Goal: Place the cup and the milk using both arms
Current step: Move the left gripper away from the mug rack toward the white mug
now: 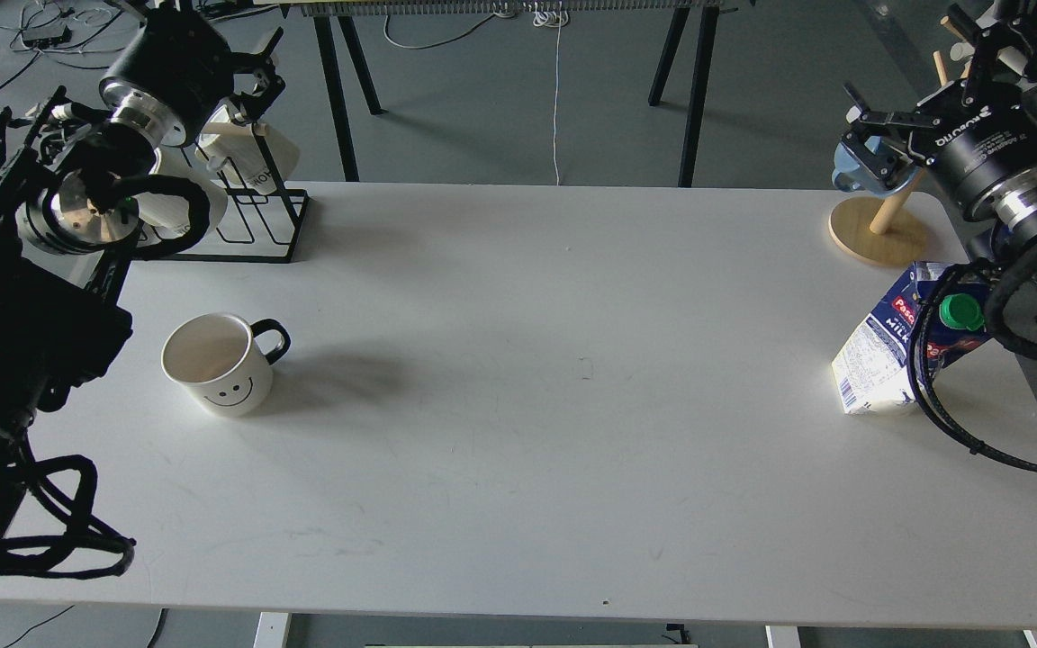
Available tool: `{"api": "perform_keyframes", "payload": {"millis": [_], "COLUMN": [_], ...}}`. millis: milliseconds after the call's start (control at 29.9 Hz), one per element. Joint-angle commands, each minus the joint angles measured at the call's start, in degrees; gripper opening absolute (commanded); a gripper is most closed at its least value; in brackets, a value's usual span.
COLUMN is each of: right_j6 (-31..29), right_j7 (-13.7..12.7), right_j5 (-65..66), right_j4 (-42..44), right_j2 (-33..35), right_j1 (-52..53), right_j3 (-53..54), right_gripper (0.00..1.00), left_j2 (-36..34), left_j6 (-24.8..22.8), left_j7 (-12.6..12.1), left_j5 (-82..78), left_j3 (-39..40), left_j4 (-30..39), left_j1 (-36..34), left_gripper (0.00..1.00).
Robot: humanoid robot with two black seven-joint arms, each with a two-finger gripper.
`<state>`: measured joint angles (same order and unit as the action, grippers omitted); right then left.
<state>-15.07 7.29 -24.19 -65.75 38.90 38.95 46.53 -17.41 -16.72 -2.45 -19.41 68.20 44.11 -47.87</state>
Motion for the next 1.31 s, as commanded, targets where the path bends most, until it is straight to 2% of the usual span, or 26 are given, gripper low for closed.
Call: {"api": "perform_keyframes", "payload": {"millis": [0, 234, 402, 536, 736, 904, 1172, 1272], "right_j6": [0.22, -0.22, -0.31, -0.40, 0.39, 0.66, 2.67, 3.38], "right_j7": [0.01, 0.09, 0.36, 0.45, 0.27, 0.27, 0.18, 0.18], "right_j5": [0.02, 0.02, 0.02, -0.07, 0.02, 0.02, 0.02, 0.02], "right_j4": [0.01, 0.01, 0.01, 0.00, -0.17, -0.26, -0.35, -0.35], "right_j2": [0.04, -0.05, -0.05, -0.22, -0.22, -0.05, -0.05, -0.22], "right_j1": [0.07, 0.07, 0.69, 0.78, 0.86, 0.86, 1.91, 2.27], "right_j3": [0.06, 0.14, 0.23, 0.93, 1.03, 1.29, 1.29, 1.29], "right_gripper": [0.99, 0.99, 0.99, 0.99, 0.99, 0.99, 0.99, 0.99], "left_j2": [0.00, -0.08, -0.08, -0.08, -0.43, -2.01, -12.11, -17.73], "left_j6": [-0.16, -0.25, -0.59, -0.86, -0.77, -0.60, -0.68, -0.42], "left_j7": [-0.02, 0.16, 2.09, 2.09, 2.36, 2.36, 2.36, 2.27], "left_j5": [-0.01, 0.08, 0.08, -0.01, -0.54, -0.54, -0.80, -0.80], "left_j3": [0.01, 0.01, 0.01, -0.25, -6.92, -8.16, -15.98, -19.05], "left_j4": [0.01, -0.08, -0.87, -1.13, 0.71, 4.04, 10.55, 15.46], "left_j1": [0.23, 0.41, 0.41, 0.23, 0.23, 0.67, 0.76, 0.93], "left_gripper": [1.00, 1.00, 1.00, 1.00, 1.00, 1.00, 1.00, 1.00]}}
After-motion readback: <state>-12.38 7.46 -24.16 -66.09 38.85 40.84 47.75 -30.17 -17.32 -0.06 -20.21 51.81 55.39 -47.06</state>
